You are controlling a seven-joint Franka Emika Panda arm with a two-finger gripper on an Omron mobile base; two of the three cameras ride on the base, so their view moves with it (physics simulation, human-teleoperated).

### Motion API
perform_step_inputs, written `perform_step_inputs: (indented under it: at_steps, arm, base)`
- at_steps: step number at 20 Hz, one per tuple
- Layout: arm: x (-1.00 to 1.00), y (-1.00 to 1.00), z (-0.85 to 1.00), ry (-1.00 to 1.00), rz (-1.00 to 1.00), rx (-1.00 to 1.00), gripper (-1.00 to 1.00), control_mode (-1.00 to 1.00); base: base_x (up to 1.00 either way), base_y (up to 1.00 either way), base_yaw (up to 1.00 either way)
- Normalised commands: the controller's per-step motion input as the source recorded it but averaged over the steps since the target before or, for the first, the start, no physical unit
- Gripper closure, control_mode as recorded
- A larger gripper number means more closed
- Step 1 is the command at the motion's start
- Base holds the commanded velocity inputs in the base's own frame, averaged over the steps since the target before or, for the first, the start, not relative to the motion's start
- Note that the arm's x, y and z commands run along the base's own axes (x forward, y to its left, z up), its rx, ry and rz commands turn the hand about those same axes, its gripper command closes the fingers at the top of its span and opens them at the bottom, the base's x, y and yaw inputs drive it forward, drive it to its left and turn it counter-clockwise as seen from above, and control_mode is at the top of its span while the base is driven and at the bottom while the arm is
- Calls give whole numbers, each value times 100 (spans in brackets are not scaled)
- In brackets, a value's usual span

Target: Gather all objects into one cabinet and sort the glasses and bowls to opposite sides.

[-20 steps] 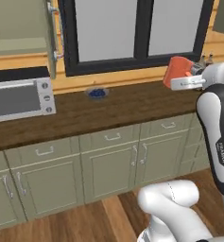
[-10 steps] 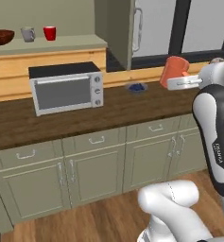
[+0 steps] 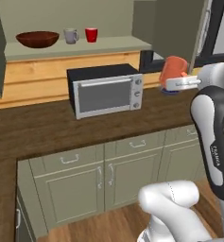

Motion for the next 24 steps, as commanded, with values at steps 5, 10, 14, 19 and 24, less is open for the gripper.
perform_step_inputs:
  at_steps: [5, 10, 14, 19, 24]
  arm:
    - [0, 0, 0, 0, 0, 0, 100, 100]
    - [0, 0, 0, 0, 0, 0, 100, 100]
    - [0, 0, 0, 0, 0, 0, 100, 100]
    - [0, 0, 0, 0, 0, 0, 100, 100]
    - [62, 0, 0, 10, -2, 0, 100, -100]
  base:
    - [99, 42, 4]
    - [73, 24, 20]
    - [65, 18, 22]
    - [79, 1, 7]
    - [17, 0, 0]
